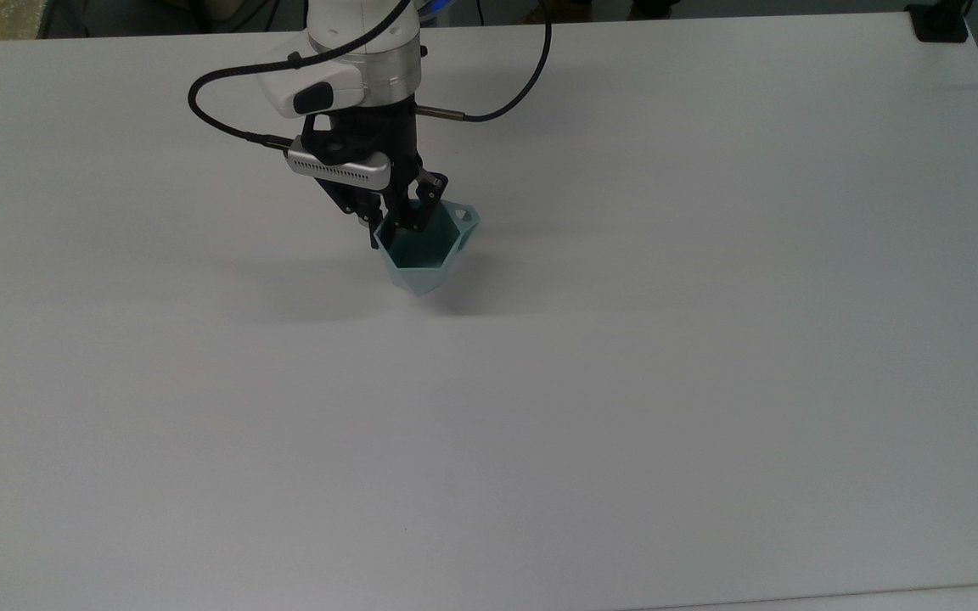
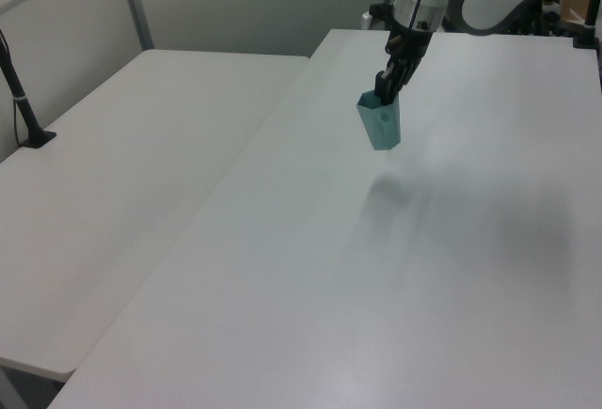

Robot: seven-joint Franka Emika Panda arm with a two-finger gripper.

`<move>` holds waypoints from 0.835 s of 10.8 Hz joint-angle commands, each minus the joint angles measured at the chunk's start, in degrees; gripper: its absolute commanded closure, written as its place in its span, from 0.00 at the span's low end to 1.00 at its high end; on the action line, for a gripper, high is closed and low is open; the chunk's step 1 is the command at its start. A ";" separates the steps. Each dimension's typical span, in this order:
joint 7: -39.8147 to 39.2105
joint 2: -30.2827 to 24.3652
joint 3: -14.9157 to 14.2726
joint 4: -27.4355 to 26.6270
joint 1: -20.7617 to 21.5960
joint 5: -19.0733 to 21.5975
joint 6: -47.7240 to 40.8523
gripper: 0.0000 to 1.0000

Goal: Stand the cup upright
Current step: 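Lower the mug base-first onto the table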

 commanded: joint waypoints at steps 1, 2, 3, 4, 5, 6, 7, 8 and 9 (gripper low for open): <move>3.60 0.63 0.57 -4.25 1.04 1.22 6.02 1.00; 3.60 0.98 0.57 -4.43 1.30 1.22 6.02 1.00; 3.51 1.16 0.57 -4.60 1.30 1.22 6.02 1.00; 3.51 1.42 0.57 -4.69 1.30 1.22 6.11 1.00; 3.42 1.69 0.57 -5.48 1.30 1.13 6.37 1.00; 3.34 2.21 0.57 -5.92 1.30 0.70 6.46 1.00; 3.34 2.65 0.57 -6.27 1.30 0.34 6.55 1.00; 3.34 2.74 0.57 -6.45 1.30 0.25 6.98 1.00; 3.42 2.74 0.66 -6.71 1.30 0.25 7.68 1.00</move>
